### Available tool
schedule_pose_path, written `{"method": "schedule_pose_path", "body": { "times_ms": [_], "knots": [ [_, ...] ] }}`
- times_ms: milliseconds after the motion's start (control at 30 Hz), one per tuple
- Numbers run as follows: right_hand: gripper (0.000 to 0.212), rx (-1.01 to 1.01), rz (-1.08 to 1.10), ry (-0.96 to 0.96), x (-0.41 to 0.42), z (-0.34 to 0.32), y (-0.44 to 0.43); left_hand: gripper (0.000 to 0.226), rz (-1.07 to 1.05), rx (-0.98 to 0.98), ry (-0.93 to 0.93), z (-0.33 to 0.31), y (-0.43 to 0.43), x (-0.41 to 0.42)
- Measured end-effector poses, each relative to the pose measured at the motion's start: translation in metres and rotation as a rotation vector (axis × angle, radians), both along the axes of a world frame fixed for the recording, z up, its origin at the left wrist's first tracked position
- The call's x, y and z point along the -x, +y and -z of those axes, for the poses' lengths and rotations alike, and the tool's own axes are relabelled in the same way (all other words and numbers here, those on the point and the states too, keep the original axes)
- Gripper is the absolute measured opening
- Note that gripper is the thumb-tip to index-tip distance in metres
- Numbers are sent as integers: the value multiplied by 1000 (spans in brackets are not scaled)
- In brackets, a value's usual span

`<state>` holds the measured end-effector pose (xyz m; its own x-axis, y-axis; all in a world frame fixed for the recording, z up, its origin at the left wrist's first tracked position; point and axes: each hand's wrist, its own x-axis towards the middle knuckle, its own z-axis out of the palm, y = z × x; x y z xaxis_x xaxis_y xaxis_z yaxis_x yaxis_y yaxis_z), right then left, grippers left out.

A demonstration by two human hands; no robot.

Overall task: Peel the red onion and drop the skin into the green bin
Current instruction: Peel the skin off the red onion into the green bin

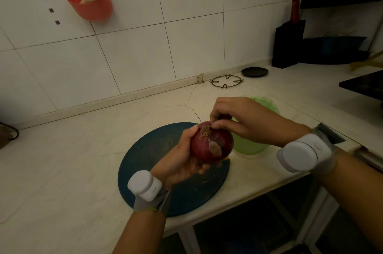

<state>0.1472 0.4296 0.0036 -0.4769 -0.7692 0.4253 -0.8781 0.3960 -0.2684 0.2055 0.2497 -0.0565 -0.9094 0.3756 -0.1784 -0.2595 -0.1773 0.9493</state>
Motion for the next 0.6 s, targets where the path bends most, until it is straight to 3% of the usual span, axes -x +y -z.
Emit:
{"method": "schedule_pose_path", "body": {
  "times_ms": [333,600],
  "knots": [
    [8,140,14,-113,-2,5,6,69,-49,-176,-69,1,-7,4],
    [9,191,489,-31,42,14,41,76,-18,-237,-64,5,-8,12]
  ]
}}
